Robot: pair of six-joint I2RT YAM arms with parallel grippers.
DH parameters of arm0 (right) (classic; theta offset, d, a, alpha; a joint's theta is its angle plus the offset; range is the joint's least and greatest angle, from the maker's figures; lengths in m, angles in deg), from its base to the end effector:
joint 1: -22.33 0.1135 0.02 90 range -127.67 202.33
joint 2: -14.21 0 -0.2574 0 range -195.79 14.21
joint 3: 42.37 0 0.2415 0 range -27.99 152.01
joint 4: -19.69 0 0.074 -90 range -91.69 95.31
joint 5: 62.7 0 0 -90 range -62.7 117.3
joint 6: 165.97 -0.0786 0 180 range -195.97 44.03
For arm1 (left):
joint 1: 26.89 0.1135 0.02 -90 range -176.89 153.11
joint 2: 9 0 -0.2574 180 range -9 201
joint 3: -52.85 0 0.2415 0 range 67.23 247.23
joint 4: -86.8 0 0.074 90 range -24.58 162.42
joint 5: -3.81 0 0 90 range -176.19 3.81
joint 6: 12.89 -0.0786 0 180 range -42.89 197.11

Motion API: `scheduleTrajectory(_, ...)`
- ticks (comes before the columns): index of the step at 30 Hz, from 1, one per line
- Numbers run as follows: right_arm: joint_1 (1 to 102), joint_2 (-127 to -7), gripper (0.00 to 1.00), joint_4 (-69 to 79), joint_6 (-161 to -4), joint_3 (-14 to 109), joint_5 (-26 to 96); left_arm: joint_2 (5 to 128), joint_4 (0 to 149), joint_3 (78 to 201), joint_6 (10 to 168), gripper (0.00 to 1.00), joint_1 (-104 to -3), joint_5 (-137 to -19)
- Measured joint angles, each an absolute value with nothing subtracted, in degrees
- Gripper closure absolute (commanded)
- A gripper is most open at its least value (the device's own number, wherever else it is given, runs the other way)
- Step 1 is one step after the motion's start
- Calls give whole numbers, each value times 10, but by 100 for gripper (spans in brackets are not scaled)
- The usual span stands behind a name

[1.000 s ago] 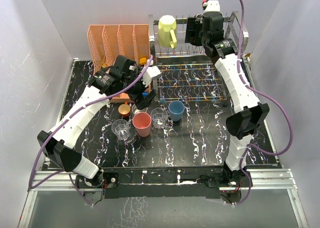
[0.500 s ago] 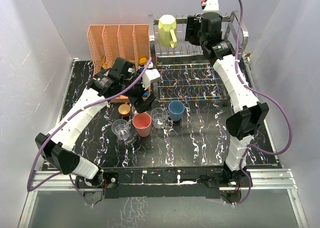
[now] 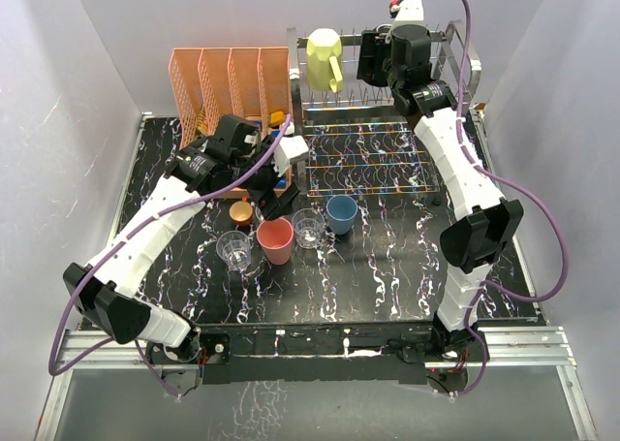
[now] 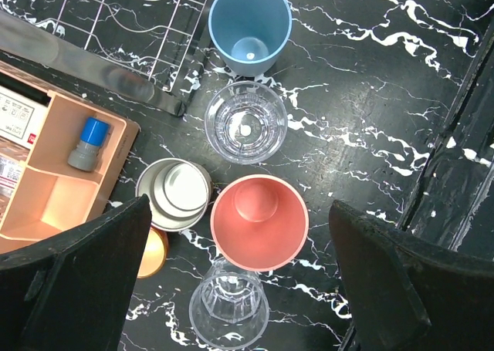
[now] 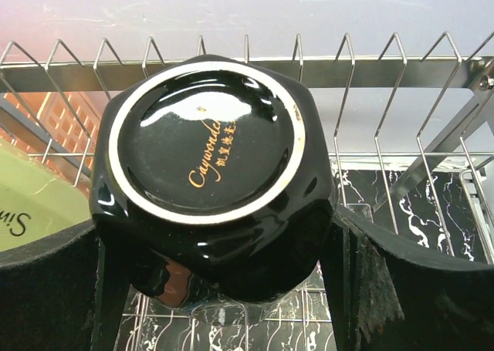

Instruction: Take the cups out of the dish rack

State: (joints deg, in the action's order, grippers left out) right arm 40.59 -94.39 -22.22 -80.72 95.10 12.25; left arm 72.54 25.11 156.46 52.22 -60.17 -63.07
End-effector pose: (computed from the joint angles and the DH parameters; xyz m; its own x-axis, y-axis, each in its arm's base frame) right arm 0.4429 0.1246 0.4402 -0.2187 0.0121 -0.9757 -0.0444 0.9988 0.0223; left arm 0.2494 -0.2006 0.3656 -0.1648 0.5712 -0.8041 0.9115 0.3996 0.0971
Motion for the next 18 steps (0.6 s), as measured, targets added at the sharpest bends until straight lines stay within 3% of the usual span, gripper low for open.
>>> scheduleTrajectory(18, 405, -835, 92, -199, -869, 948, 170, 644, 348, 1517, 518, 3, -602, -650)
